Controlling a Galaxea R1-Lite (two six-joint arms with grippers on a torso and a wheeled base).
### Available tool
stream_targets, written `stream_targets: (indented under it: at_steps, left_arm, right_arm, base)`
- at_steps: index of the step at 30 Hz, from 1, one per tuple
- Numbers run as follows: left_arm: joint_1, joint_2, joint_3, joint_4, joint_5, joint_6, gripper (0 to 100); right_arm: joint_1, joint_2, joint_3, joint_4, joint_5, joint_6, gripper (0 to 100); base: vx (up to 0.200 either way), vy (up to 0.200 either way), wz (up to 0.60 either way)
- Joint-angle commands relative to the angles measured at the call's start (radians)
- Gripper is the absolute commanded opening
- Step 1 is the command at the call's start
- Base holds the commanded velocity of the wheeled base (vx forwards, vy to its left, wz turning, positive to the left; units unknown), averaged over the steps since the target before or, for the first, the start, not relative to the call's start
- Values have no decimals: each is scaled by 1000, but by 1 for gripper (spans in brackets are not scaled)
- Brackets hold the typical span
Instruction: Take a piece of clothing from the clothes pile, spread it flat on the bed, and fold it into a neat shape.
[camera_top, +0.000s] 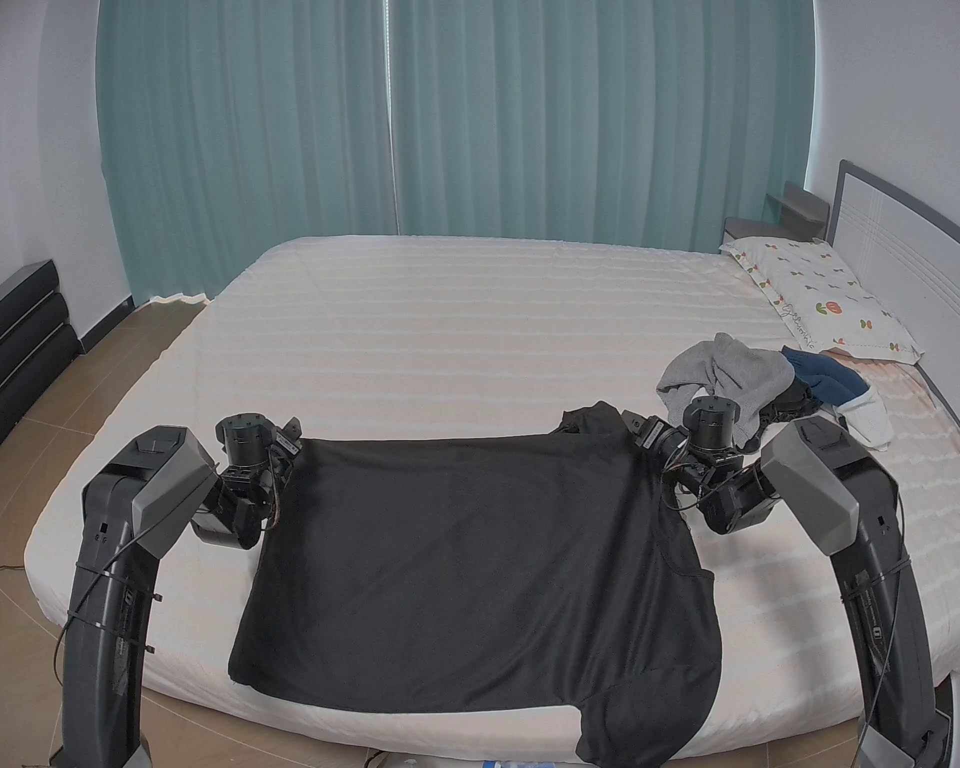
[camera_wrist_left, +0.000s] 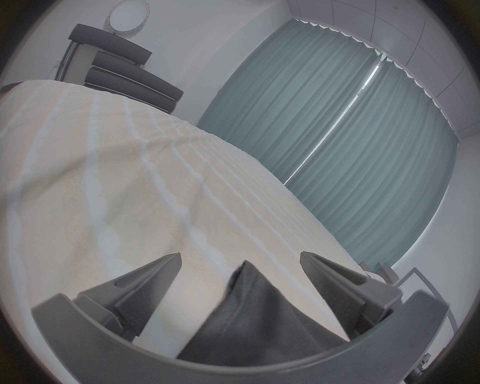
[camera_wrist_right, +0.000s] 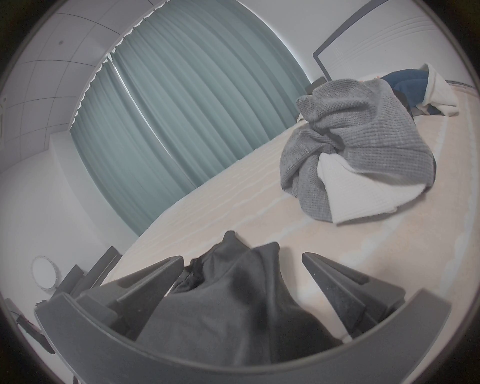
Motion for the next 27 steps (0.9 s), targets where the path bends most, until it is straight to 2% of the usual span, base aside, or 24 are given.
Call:
stream_targets:
  at_steps: [1, 6, 7, 10, 11, 14, 17, 22, 27]
  left_arm:
    - [45, -128, 145, -7, -7, -15, 100]
    - [76, -226, 278, -11, -41, -47, 100]
    - [86, -275, 353, -11, -79, -62, 100]
    - [92, -338, 477, -20, -118, -74, 100]
    - [94, -375, 569, -45, -148, -79, 100]
    - [96, -427, 741, -128, -196, -79, 100]
    - [96, -468, 921, -237, -213, -80, 100]
    - [74, -507, 1143, -416, -216, -159, 100]
    - [66, -490, 1281, -554, -228, -163, 100]
  right_arm:
    - [-28, -187, 194, -11, 96, 24, 100]
    - [-55, -279, 301, -39, 126, 84, 100]
    - [-72, -322, 364, -36, 147, 96, 100]
    - [-95, -369, 467, -40, 208, 99, 100]
    - [-108, -397, 543, -40, 244, 101, 100]
    - [-117, -438, 672, -42, 279, 106, 100]
    - [-128, -497, 774, -25, 285, 107, 100]
    - [-132, -547, 886, -31, 288, 109, 100]
    - [-85, -550, 968, -40, 287, 110, 100]
  base:
    - [0, 0, 0]
    - [0, 0, 0]
    - [0, 0, 0]
    - [0, 0, 0]
    - [0, 0, 0]
    - [0, 0, 0]
    - [0, 0, 0]
    - [0, 0, 0]
    - [0, 0, 0]
